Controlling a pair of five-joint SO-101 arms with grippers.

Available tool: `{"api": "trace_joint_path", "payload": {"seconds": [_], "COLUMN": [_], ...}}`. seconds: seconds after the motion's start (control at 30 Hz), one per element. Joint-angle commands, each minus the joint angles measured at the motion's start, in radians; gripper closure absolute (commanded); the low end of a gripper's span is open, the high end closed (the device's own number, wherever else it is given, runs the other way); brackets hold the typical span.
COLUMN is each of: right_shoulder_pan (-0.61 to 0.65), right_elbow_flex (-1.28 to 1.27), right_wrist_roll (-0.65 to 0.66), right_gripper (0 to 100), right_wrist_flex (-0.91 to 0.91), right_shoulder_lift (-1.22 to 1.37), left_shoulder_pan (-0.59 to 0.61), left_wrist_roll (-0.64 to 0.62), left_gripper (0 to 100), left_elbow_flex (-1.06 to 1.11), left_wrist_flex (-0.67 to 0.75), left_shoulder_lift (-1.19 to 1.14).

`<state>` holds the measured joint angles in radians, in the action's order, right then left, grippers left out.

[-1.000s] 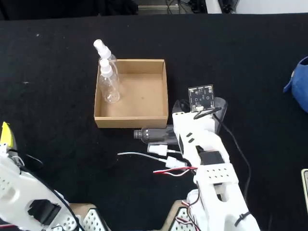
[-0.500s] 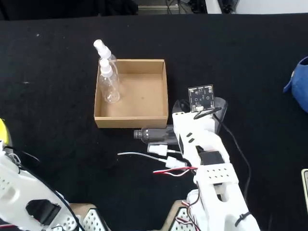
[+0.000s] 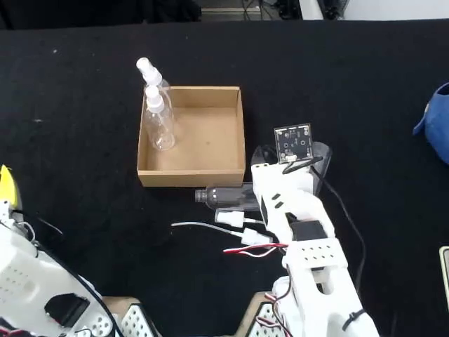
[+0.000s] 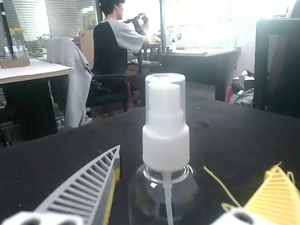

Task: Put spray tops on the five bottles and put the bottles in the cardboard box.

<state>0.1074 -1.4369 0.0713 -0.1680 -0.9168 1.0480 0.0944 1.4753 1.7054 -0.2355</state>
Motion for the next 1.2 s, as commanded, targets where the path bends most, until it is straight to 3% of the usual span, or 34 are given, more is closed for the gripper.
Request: {"api": "trace_joint_path", "payload": {"seconds": [0.0, 0.9, 1.0, 1.1, 1.17], "right_shoulder_pan": [0.015, 0.015, 0.015, 0.015, 0.015], "right_elbow_flex": [0.012, 0.012, 0.012, 0.012, 0.012], "right_wrist_roll": [0.006, 0.006, 0.006, 0.006, 0.006], "right_gripper": [98.7, 98.7, 98.7, 98.7, 98.7], "right_wrist_flex": [0.023, 0.023, 0.023, 0.023, 0.023], "right_shoulder_lift": [-0.041, -0.042, -0.042, -0.042, -0.042], "left_shoulder_pan": [-0.010, -0.010, -0.010, -0.016, -0.018], "left_wrist_roll": [0.005, 0.006, 0.006, 0.006, 0.006], "left_gripper": [67, 68, 77, 99, 92], "left_elbow_flex": [0.005, -0.099, -0.097, -0.090, -0.088], "left_wrist_flex": [0.032, 0.031, 0.031, 0.031, 0.031], "left_shoulder_lift": [0.031, -0.118, -0.118, -0.120, -0.120]}}
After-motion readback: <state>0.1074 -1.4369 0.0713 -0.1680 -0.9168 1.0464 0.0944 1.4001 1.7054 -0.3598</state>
